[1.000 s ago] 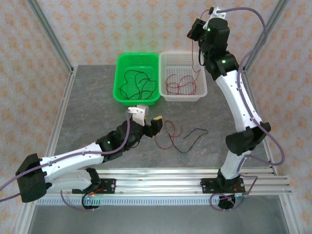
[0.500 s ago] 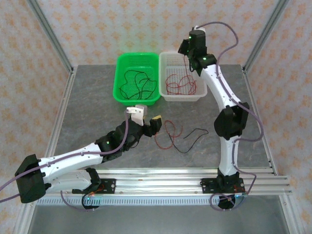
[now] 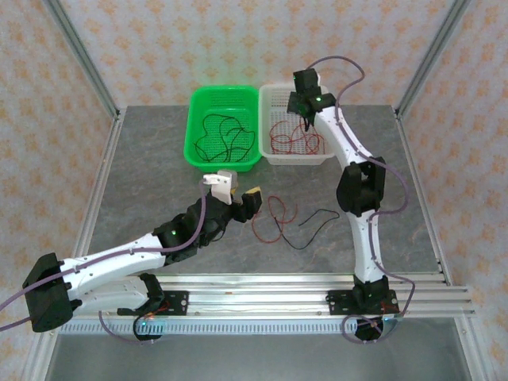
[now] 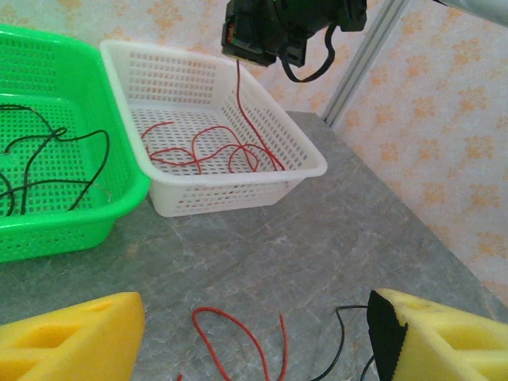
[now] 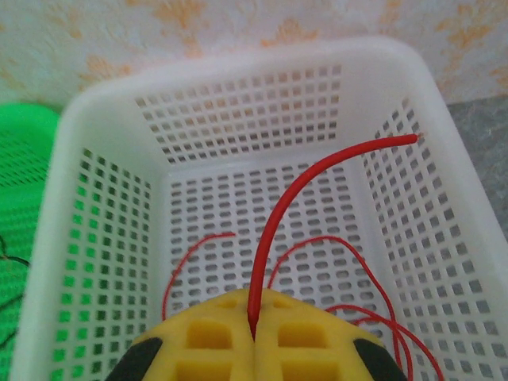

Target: Untangle the cables

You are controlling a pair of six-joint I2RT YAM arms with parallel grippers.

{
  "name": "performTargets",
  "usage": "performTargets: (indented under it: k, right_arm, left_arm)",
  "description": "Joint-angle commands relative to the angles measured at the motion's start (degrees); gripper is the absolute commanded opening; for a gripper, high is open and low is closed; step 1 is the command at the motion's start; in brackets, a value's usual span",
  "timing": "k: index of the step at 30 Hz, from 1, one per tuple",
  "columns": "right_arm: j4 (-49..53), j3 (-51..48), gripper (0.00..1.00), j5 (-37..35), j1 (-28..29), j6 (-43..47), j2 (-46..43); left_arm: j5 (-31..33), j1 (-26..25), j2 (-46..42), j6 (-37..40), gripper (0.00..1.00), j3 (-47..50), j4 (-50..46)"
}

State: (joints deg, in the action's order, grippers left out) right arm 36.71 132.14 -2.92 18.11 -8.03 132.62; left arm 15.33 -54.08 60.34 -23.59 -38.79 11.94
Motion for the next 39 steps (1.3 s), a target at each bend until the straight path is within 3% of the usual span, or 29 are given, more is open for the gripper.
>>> performTargets:
  k: [1, 11, 19, 22, 33, 39]
  right_arm:
    - [4.4, 2.6, 0.0, -2.3, 0.2, 1.7, 2.2]
    - [8.3, 4.3, 0.0, -0.7, 0.1, 3.1, 7.8]
    - [9.3, 5.1, 0.34, 1.4, 0.2, 2.9, 8.8]
    - [9.4, 5.4, 0.4, 1.4, 0.2, 2.8, 8.6]
    - [10.7, 5.4, 0.44, 2.3, 1.0, 2.5, 5.5]
    - [10.0, 1.3, 0.47, 2.3, 2.8, 1.9, -2.5]
  left_arm:
    - [2.0, -0.5, -1.8, -1.6, 0.75, -0.1, -2.1]
    - [2.8, -0.7, -1.9, -3.2, 0.75, -0.2, -3.1]
    - [3.3, -0.7, -1.7, -3.7, 0.75, -0.5, -3.8]
    - [3.6, -0.8, -1.4, -4.1, 0.75, -0.9, -5.0]
    - [3.7, -0.8, -0.8, -6.8, 0.74, -1.7, -8.7]
    - [5.3, -0.8, 1.0, -10.5, 0.73, -4.4, -16.5]
